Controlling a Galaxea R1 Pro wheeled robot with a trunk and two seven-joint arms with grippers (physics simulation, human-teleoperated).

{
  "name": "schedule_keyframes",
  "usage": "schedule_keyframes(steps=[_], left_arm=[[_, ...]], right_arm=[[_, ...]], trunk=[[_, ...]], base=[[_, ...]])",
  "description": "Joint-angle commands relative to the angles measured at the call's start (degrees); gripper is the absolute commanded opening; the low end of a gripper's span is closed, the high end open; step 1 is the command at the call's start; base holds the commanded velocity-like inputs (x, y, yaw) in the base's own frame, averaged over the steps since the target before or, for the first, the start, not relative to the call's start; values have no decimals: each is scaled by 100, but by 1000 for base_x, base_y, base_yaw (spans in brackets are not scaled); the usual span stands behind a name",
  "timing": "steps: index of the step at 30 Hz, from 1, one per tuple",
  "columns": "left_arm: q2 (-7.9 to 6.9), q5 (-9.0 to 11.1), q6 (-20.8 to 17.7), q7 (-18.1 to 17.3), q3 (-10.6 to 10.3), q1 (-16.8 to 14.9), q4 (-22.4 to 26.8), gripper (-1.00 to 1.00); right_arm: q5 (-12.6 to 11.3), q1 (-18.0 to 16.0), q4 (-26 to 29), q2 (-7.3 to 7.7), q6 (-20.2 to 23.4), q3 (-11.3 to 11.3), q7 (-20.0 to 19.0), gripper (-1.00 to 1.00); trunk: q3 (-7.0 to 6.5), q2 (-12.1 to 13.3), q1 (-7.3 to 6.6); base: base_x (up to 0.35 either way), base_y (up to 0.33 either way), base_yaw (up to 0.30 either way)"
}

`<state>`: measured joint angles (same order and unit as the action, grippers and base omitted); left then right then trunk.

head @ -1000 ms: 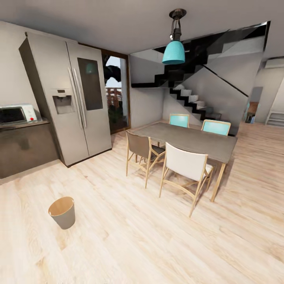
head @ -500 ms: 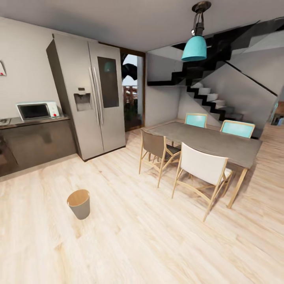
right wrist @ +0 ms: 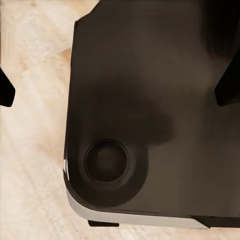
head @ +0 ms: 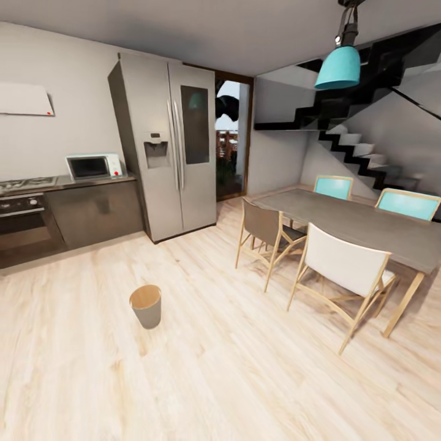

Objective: Put the three can of soda from the living room inside the tash can in the kitchen.

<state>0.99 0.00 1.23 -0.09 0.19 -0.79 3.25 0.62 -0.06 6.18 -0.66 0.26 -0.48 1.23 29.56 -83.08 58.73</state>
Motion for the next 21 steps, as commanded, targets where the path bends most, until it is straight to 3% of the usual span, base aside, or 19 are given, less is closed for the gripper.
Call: schedule_keyframes(steps=[1,21], left_arm=[[5,0,0,0,0,0,0,100],[48,0,66,-5,-1,1,0,100]], right_arm=[[0,-1,-4,-1,0,1,0,100],[0,0,-21,5,0,4,0,100]], trunk=[[5,0,0],[103,0,0]], base=[[0,0,254],[0,0,254]])
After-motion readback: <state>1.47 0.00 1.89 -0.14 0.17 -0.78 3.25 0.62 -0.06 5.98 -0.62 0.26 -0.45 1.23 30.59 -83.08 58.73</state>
